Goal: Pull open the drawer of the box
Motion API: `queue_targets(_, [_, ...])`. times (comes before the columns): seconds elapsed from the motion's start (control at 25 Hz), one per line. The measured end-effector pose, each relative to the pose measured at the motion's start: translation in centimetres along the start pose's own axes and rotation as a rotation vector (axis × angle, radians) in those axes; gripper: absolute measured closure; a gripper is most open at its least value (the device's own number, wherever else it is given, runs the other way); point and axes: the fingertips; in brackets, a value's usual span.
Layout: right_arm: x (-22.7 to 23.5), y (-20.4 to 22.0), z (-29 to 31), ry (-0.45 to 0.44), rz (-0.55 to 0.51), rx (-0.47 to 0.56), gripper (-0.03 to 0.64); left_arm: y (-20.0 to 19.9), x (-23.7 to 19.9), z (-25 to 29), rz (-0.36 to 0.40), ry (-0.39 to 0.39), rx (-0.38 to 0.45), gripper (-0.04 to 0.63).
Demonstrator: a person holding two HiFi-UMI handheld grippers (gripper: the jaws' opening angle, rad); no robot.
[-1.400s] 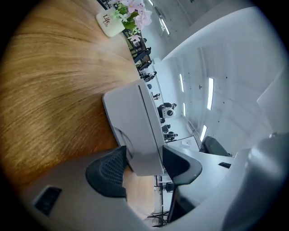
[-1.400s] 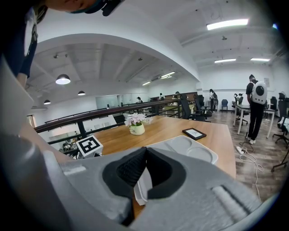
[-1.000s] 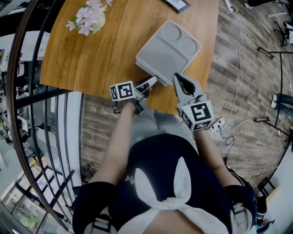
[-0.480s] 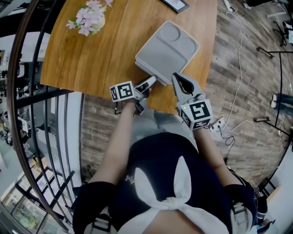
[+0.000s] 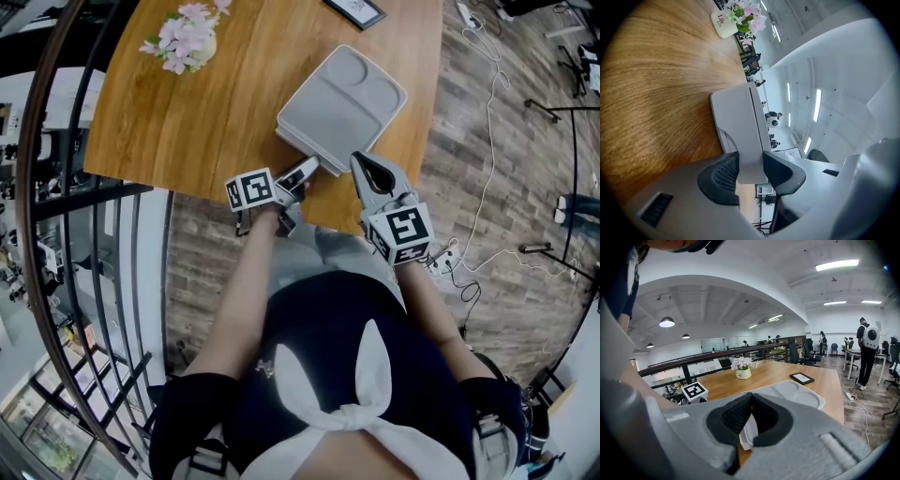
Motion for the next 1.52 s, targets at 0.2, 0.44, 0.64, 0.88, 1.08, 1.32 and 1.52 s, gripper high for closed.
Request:
queue_targets(0.2, [0.0,0.4,-0.5,0.000,-0.001,-0.003,0.618,0.5,0.2,-0.5,-0.003,-0.002,0.000,0.422])
queue_targets(0.44, [-0.3,0.4,-0.5,-0.004,-0.003,-0.008,0.618,0.5,0.2,-0.8,-0.004,-0.003,0.000,0.422])
queue_targets(0.64, [-0.5,0.6,-0.3,-0.009,-0.015,-0.012,0.618,0.6,0.1,-1.0,0.000,-0.012,-0.002,0.422])
queue_targets(0.88, [-0.6,0.8,-0.3,-0.013,-0.015,-0.014,0.618,0.8,0.1,-1.3,0.001,-0.015,-0.001,0.423])
queue_targets(1.08, [-0.6,0.5,-0.3,-0.016,-0.017,-0.010,0.618,0.9,0.2,-1.4,-0.001,-0.014,-0.003,0.423])
queue_targets(1.32, [-0.7,0.5,-0.5,-0.018,-0.019,-0.009,0.618,1.1,0.2,-1.7,-0.004,-0.015,-0.005,0.423])
queue_targets(1.52, [-0.8,0.7,-0.6,-0.023,-0.023,-0.013,0.618,1.3,0.3,-2.0,-0.003,-0.018,-0.003,0.423])
Point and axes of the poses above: the fingertips, and each gripper's own axes: z forward along the fingers, x to its right, y out of its underside, and after that the axes turned 11 degrees about z, right-handed
